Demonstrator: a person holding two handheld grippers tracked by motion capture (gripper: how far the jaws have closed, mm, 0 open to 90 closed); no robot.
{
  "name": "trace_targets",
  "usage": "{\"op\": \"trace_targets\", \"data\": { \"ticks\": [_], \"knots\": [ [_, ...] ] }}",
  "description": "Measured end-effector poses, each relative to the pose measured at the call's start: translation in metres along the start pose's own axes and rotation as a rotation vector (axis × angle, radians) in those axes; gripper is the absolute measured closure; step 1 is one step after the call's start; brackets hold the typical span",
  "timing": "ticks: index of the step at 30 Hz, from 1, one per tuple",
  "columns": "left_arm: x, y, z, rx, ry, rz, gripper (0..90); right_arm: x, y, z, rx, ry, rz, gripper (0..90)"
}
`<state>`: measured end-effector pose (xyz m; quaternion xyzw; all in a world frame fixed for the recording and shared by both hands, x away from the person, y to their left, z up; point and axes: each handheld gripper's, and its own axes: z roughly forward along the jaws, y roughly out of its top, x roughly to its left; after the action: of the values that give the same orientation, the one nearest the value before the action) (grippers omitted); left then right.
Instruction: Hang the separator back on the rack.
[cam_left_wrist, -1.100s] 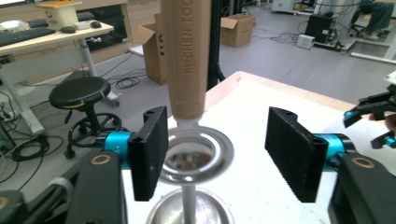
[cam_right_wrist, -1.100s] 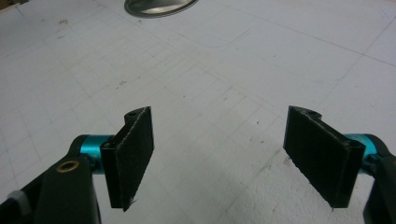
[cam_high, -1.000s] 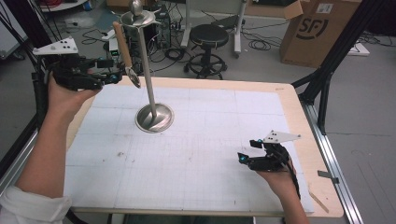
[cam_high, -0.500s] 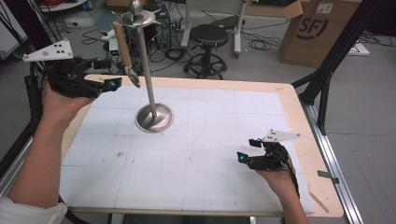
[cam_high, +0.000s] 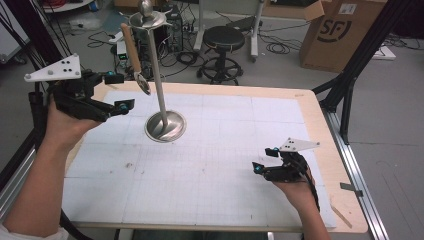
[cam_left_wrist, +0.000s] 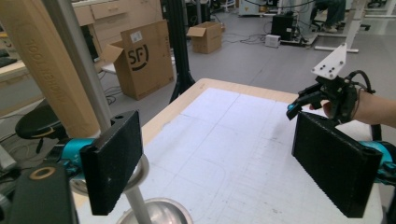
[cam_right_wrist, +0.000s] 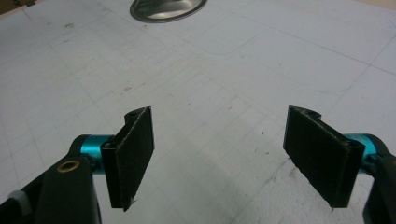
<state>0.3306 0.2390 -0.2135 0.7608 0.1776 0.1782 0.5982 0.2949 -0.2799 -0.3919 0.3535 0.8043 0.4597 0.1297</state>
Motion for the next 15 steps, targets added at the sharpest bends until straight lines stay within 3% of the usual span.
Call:
{"op": "trace_targets", "data": {
  "ticks": [15],
  "knots": [
    [-0.02,-0.024,0.019,0.031,-0.065,-0.002,7.1,-0.002,0.0,-0.001,-0.002,-0.001,0.01,23.5]
  ]
}}
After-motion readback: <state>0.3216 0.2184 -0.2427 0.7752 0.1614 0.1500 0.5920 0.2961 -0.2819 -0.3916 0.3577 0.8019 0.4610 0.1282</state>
